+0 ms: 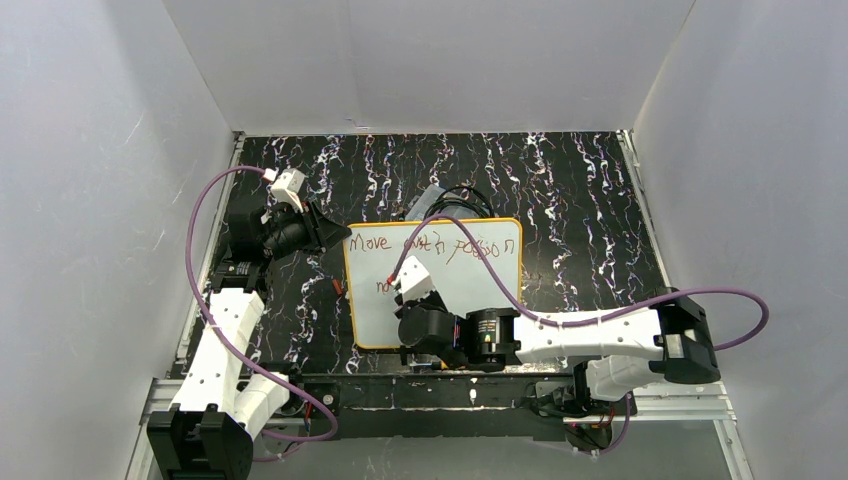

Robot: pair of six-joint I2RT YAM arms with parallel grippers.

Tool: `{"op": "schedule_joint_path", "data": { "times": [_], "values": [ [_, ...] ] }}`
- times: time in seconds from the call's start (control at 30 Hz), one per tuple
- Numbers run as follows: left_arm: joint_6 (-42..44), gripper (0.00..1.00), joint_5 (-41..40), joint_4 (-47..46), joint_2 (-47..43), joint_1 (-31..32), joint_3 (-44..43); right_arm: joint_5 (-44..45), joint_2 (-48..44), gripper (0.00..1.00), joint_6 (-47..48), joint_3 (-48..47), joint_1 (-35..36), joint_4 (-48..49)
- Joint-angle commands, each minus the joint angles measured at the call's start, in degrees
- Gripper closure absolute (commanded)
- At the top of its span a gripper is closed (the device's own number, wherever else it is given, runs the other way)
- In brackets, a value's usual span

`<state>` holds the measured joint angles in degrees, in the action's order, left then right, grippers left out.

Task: Write a sentence on the whiteboard

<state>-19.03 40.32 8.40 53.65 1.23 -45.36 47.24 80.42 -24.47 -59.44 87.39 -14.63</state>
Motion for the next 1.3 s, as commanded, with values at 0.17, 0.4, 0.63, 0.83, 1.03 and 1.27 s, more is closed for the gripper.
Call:
{"op": "schedule_joint_path", "data": {
  "times": [0.17,0.4,0.63,0.83,1.03,1.27],
  "values": [
    [0.08,0.81,1.7,1.18,-0.56,0.17,-1.13,2.8,1.04,0.99,-2.45,-2.21,-0.21,-3.08],
    [0.13,0.81,1.78,1.18,-0.59,0.17,-1.13,1.12,0.53,0.99,-4.96,-1.06,-0.21,-5.26],
    [-0.01,0.81,1.76,1.16,-0.64,0.16,-1.13,-2.72,-0.55,0.99,-6.94,1.23,-0.05,-5.87],
    [0.0,0.81,1.73,1.17,-0.63,0.17,-1.13,-0.8,-0.42,0.99,-7.7,0.96,0.03,-7.07],
    [0.07,0.81,1.68,1.15,-0.56,0.17,-1.08,3.26,-0.64,0.99,-7.26,-0.53,-0.03,-7.28],
    [0.09,0.81,1.7,1.18,-0.52,0.13,-1.13,5.8,-0.67,0.99,-4.82,-1.98,-0.04,-4.8]
  ]
}}
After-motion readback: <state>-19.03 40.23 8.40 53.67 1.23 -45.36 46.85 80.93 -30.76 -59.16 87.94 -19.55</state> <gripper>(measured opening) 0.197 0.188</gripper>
